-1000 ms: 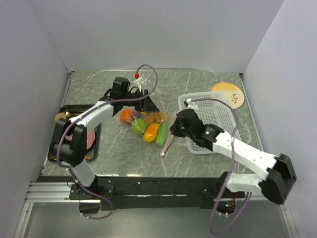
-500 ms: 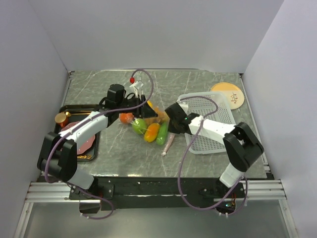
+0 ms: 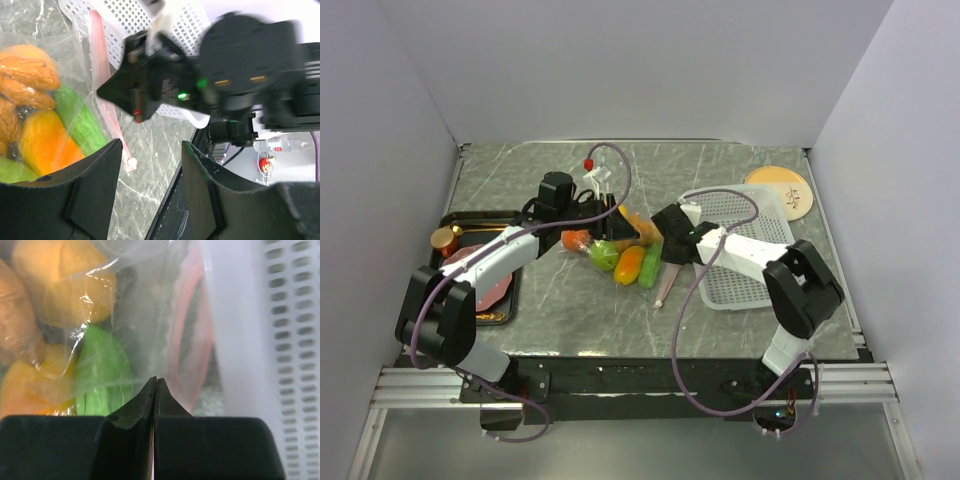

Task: Place the food in the zip-top bag and seal the zipper
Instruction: Adjust the zipper food storage bag at the center of the board, then reset both arms

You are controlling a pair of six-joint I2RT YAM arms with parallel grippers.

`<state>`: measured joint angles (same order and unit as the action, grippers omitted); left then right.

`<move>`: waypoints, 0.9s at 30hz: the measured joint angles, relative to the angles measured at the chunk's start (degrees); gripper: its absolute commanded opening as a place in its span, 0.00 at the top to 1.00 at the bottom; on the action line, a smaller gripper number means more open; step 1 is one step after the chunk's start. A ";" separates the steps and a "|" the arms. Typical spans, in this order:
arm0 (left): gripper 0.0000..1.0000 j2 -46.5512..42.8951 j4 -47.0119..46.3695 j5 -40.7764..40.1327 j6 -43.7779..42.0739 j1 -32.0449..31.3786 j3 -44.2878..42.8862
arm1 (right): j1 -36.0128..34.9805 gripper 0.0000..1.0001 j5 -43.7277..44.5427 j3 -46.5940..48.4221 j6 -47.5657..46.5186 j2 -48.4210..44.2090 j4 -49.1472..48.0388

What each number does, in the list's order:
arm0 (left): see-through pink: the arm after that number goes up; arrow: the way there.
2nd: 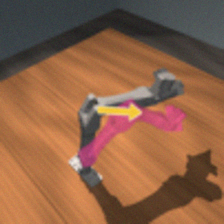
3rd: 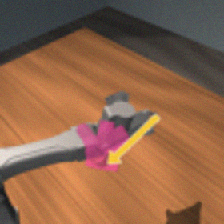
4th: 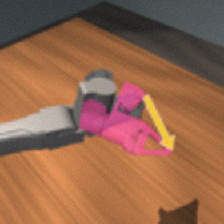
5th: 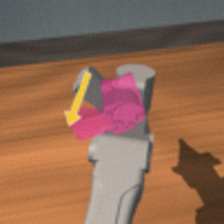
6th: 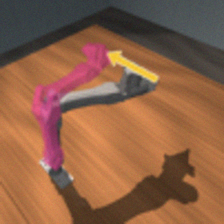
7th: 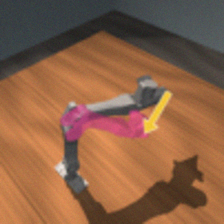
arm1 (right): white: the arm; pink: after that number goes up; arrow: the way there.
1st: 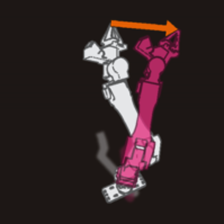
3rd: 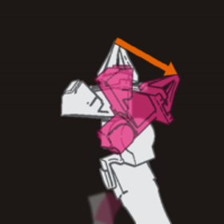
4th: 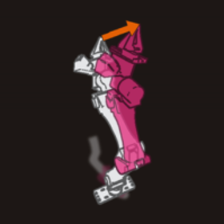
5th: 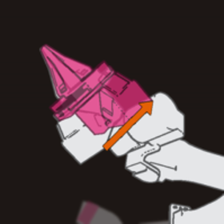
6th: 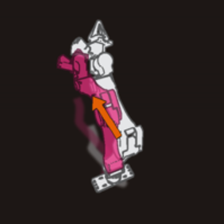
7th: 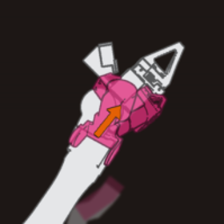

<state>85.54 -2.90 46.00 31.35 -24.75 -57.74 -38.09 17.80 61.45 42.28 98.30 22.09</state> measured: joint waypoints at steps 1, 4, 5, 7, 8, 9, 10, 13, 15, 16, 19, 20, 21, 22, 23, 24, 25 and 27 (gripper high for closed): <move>0.44 0.00 0.00 -0.04 0.00 -0.07 0.00 | 0.00 1.00 0.61 0.04 -0.13 -1.09 0.48; 0.44 0.00 -0.17 -0.24 0.02 -0.28 0.00 | 0.00 1.00 1.84 0.13 -0.46 -4.81 1.36; 0.44 0.00 -0.31 -0.28 0.02 -0.37 0.00 | 0.00 1.00 2.14 0.13 -0.63 -6.03 1.49; 0.43 0.00 -0.35 -0.37 0.00 -0.57 0.00 | 0.00 1.00 2.78 0.22 -0.61 -7.89 2.05; 0.43 0.00 -0.33 -0.39 -0.02 -0.72 0.00 | 0.00 1.00 3.10 0.28 -0.61 -8.46 2.49; 0.43 0.00 -0.28 -0.42 -0.07 -0.87 0.00 | 0.00 0.99 3.34 0.28 -0.57 -8.76 2.80; 0.43 0.00 -0.17 -0.42 -0.22 -1.05 0.00 | 0.00 0.98 3.67 0.15 -0.55 -9.11 3.06; 0.40 0.02 0.81 -0.94 -0.72 -1.99 -0.02 | 0.09 0.92 4.28 -0.44 -0.09 -10.47 3.76; 0.07 0.04 1.77 -1.95 -1.33 -3.02 -0.02 | 0.24 0.70 5.09 -0.57 0.26 -11.96 4.92; 0.01 0.04 2.21 -2.84 -1.81 -3.65 -0.02 | 0.37 0.60 5.31 -0.70 0.35 -12.92 5.20; 0.01 -0.26 3.67 -6.05 -1.95 -5.53 0.00 | 1.29 0.27 5.70 -1.95 0.04 -18.05 5.42; 0.01 -0.55 3.91 -7.28 -1.86 -5.97 0.09 | 1.66 0.21 5.88 -2.23 0.11 -19.96 5.62; 0.01 -1.05 4.31 -8.72 -1.73 -6.47 0.20 | 2.16 0.10 6.10 -2.49 -0.85 -21.97 5.62; 0.01 -1.64 4.59 -10.03 -1.68 -6.80 0.31 | 2.64 0.06 6.38 -2.60 -1.36 -23.61 5.70; 0.01 -2.47 4.92 -11.63 -1.64 -7.10 0.35 | 3.28 0.02 6.69 -2.60 -1.95 -25.27 5.77; 0.01 -3.28 4.96 -12.94 -1.62 -7.26 0.35 | 4.26 0.00 7.26 -2.60 -2.89 -27.10 5.81; 0.01 -4.28 4.96 -14.62 -1.64 -7.37 0.35 | 5.49 0.00 7.61 -2.60 -3.52 -28.55 5.90; 0.01 -6.29 5.05 -18.01 -1.66 -7.37 0.35 | 8.96 0.00 8.07 -2.69 -5.05 -30.80 5.88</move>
<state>79.24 2.15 27.99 29.69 -32.12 -57.39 -29.12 25.87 58.76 37.23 67.51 27.97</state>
